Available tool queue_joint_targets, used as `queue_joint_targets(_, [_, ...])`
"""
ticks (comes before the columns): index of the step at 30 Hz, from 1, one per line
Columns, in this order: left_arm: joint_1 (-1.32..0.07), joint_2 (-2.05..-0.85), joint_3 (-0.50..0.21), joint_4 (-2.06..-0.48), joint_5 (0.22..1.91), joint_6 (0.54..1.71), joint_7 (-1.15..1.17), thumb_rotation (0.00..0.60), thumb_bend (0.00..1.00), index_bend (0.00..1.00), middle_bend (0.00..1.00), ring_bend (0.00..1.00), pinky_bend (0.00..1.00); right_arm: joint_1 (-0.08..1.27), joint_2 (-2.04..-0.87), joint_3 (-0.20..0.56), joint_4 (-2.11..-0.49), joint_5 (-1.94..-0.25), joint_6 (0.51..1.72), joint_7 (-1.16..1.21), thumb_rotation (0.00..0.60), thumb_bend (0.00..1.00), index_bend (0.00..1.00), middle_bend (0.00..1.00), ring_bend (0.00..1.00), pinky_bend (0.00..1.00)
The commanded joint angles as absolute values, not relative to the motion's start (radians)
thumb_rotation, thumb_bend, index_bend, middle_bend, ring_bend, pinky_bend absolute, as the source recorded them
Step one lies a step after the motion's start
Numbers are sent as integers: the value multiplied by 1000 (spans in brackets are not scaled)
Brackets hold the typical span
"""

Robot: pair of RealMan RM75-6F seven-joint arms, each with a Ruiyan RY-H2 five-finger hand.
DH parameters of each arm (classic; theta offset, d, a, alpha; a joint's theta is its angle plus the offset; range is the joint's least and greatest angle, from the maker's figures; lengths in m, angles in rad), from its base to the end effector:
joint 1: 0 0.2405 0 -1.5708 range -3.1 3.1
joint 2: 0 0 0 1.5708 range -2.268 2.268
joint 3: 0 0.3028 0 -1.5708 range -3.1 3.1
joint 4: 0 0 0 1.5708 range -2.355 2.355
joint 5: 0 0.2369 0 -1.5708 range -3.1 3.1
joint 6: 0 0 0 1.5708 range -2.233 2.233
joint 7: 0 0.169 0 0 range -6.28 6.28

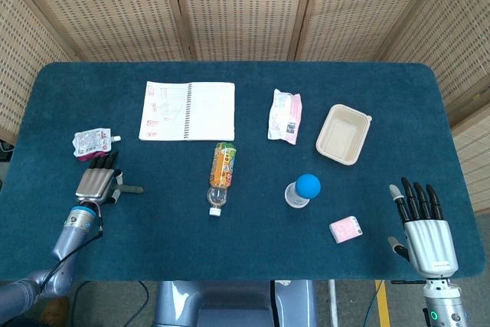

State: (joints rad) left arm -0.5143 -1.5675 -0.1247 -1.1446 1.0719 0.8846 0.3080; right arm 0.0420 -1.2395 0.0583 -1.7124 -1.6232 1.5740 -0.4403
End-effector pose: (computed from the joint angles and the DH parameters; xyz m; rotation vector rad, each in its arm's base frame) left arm -0.3642 0.3777 -0.0287 -1.6524 -1.0257 -0.5092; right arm -0.3110 -0.1953 0.1149 1.4496 -0.6339 0.8328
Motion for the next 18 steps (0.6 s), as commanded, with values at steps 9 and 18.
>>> queue_joint_targets(9, [-502, -1511, -143, -1227, 1118, 914, 185, 600, 482, 803, 0, 0, 0, 42, -1241, 57, -1711, -1628, 1578, -440, 600, 0, 0, 0, 0, 0])
queue_joint_targets(18, [-464, -1446, -164, -1314, 1339, 1046, -247, 600, 477, 805, 0, 0, 0, 46, -1250, 57, -1706, -1632, 1574, -451, 600, 0, 0, 0, 0, 0])
